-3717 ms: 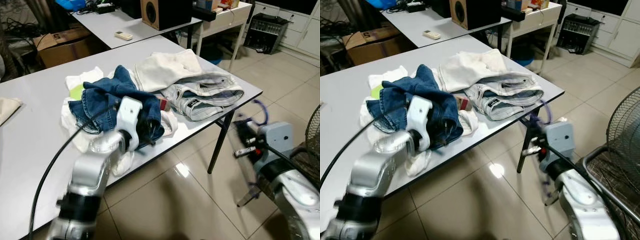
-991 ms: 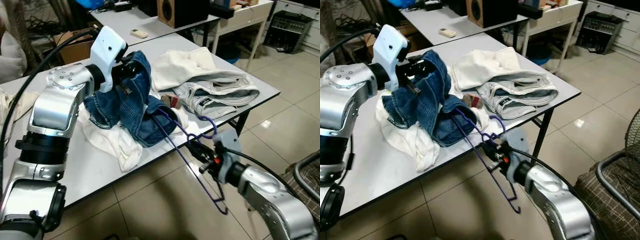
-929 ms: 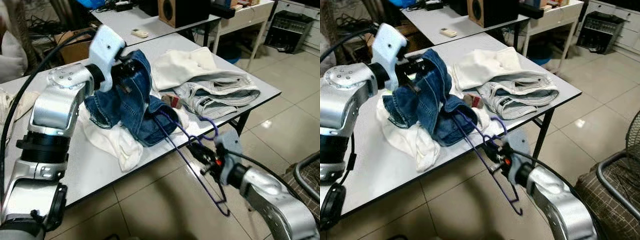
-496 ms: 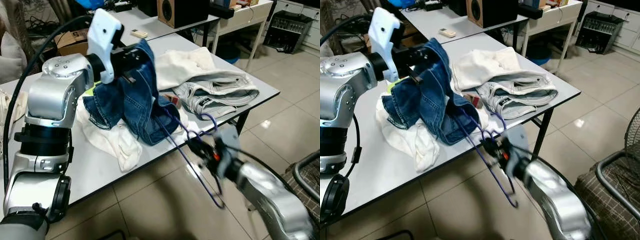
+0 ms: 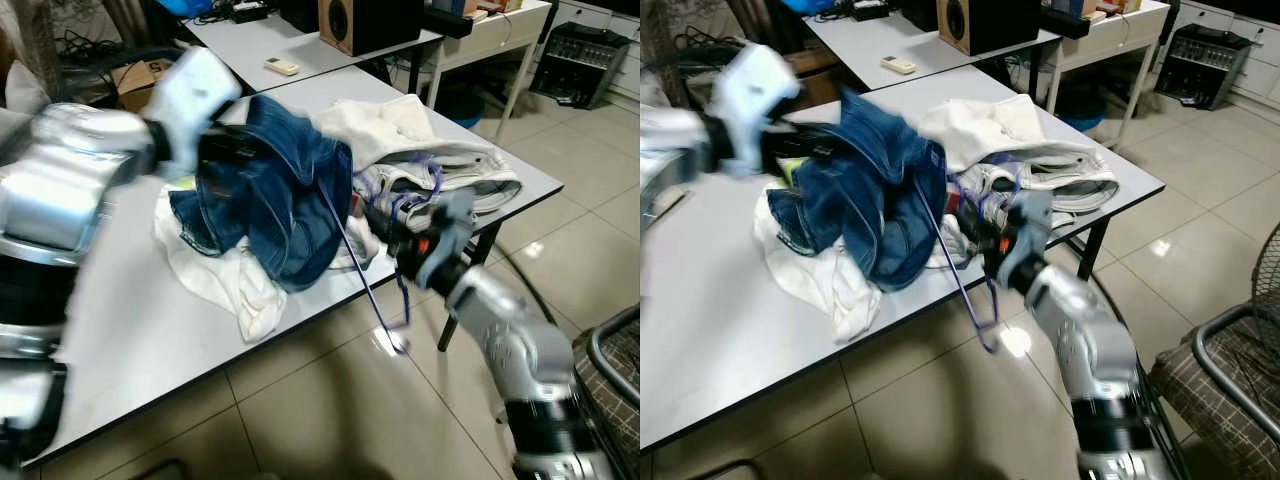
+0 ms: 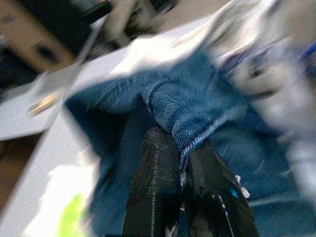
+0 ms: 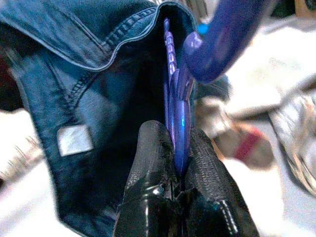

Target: Hang hanger

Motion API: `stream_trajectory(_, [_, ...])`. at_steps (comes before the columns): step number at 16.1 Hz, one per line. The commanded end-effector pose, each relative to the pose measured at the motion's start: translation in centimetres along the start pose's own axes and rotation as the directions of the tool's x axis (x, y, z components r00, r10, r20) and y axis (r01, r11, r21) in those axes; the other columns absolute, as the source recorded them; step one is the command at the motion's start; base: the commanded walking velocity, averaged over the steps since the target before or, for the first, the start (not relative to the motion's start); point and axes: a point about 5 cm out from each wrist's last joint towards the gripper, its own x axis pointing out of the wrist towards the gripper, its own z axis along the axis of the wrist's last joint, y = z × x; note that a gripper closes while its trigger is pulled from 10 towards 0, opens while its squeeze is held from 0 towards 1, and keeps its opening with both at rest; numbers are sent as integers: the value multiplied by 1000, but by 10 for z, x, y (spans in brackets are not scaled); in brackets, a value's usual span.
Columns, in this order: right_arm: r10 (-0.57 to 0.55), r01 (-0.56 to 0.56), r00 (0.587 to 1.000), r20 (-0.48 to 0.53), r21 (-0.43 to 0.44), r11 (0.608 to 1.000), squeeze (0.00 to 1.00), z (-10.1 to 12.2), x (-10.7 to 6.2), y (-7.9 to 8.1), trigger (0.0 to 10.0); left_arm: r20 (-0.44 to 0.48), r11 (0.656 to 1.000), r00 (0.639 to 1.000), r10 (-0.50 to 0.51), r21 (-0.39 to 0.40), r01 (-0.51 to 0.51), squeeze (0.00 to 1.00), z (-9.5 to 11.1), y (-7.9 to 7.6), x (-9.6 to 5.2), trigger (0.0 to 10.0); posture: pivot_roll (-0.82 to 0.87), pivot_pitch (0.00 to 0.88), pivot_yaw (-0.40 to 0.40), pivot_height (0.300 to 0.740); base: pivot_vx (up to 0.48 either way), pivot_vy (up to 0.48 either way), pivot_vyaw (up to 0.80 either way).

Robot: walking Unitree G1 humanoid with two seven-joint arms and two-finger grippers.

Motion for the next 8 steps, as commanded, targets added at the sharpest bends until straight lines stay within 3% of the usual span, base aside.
stream_trajectory(1, [33,-34,997,64,18,999,0,13,4,4,10000,-10,996,996,92,16,-92,0,0,16,-6,0,0,0,77,740,0,0,0])
stream_trajectory(2, [20,-21,997,72,14,1000,0,14,3,3,10000,5,990,990,142,11,-143,0,4,27,-9,0,2,0,78,740,0,0,0])
stream_trajectory(4, [19,-21,995,101,19,1000,0,19,3,4,10000,29,989,989,145,-17,-144,0,9,32,-13,0,-1,0,84,740,0,0,0])
stream_trajectory(6, [61,-64,983,172,15,998,0,40,3,12,10000,165,986,985,54,-164,-26,0,28,30,-19,0,-2,0,94,740,0,0,0])
stream_trajectory(8, [112,-109,973,203,-26,994,0,57,1,24,10000,314,950,948,-48,-279,140,0,44,19,-24,0,-7,0,96,740,0,0,0])
